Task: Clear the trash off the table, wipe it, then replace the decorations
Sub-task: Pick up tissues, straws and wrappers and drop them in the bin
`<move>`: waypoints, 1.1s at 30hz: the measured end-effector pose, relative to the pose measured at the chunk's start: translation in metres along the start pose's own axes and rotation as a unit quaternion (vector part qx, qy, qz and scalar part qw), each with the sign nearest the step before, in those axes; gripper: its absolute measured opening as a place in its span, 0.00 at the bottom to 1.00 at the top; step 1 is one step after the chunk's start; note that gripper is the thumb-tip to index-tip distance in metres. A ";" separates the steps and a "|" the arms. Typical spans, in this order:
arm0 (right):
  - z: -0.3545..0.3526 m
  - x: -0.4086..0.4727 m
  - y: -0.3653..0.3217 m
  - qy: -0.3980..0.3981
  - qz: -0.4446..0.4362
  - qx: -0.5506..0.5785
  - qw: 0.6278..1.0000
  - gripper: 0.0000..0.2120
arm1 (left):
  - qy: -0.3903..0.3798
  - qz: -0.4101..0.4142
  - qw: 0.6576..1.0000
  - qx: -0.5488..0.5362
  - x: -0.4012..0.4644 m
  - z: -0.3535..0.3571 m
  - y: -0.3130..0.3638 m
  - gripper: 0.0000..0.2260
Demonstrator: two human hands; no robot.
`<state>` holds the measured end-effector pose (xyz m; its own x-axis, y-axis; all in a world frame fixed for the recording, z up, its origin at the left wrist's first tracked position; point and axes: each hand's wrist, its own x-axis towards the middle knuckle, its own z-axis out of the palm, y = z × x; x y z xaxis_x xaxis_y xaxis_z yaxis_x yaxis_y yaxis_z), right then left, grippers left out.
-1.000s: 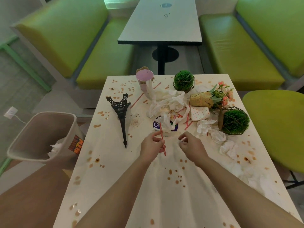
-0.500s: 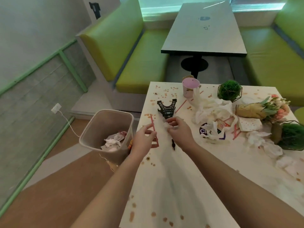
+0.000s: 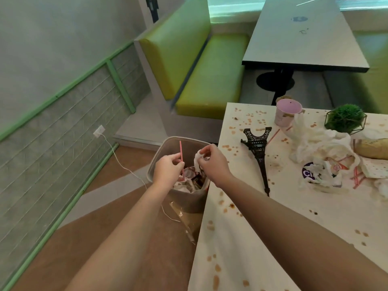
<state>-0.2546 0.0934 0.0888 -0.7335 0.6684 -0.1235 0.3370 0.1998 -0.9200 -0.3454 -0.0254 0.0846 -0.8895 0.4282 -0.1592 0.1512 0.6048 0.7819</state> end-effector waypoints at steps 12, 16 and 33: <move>-0.035 -0.010 0.020 -0.015 0.057 0.041 0.997 0.07 | -0.060 -0.002 0.996 0.064 0.002 0.024 0.006 0.12; -0.074 -0.031 0.039 0.018 0.082 0.055 0.995 0.07 | -0.102 0.043 0.994 -0.009 -0.018 0.061 0.033 0.10; -0.264 -0.225 0.171 0.248 0.199 0.033 0.947 0.07 | -0.398 0.155 0.903 0.053 -0.199 0.260 0.111 0.06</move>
<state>0.1237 0.1666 0.0575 -0.1826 0.9392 -0.2908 0.4790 -0.1733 -0.8606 -0.0401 0.1311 0.0467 -0.2123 0.9092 -0.3581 0.4169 0.4157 0.8083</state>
